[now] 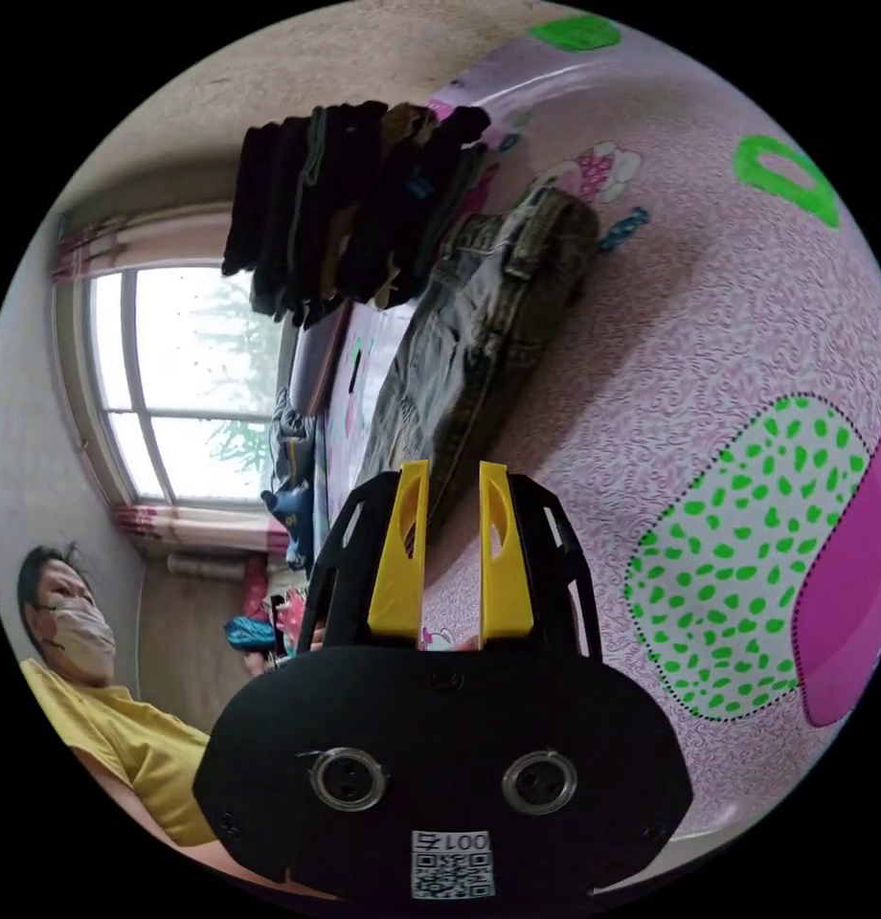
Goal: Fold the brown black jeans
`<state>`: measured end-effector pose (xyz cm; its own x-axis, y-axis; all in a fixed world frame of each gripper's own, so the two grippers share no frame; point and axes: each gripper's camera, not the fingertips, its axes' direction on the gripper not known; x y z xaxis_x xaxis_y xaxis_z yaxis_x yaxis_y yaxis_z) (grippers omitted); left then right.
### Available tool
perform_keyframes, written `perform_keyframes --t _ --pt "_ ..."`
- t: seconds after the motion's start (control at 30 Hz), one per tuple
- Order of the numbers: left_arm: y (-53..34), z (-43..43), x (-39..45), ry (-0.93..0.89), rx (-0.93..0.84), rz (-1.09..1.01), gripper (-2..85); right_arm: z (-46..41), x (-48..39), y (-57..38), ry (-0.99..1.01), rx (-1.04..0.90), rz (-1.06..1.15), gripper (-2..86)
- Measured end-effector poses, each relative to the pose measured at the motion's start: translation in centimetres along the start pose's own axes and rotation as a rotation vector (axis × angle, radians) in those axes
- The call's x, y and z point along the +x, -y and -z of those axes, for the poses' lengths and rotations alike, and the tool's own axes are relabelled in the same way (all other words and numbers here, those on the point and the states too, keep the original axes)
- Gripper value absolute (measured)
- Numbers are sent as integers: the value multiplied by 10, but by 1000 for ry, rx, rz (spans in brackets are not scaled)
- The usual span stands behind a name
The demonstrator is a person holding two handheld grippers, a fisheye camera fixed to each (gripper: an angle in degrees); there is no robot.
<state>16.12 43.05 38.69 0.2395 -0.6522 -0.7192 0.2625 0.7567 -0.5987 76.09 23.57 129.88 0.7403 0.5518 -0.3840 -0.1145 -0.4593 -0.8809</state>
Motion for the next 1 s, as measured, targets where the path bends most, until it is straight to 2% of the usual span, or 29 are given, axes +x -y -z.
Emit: perform_keyframes --t 0.2,0.37,0.63,0.83,1.0 --pt "2 1 4 -39 50 49 17 -2 20 22 125 102 -121 125" --pt "-1 9 10 -87 105 66 30 -15 19 40 180 125 -144 118" --pt "-1 15 18 -97 157 92 -8 -26 10 47 57 123 -151 58" --pt "-20 32 46 21 182 -17 -14 -20 7 34 4 116 -93 52" --pt "-56 66 51 82 109 -28 -14 15 20 -7 -55 105 -98 54"
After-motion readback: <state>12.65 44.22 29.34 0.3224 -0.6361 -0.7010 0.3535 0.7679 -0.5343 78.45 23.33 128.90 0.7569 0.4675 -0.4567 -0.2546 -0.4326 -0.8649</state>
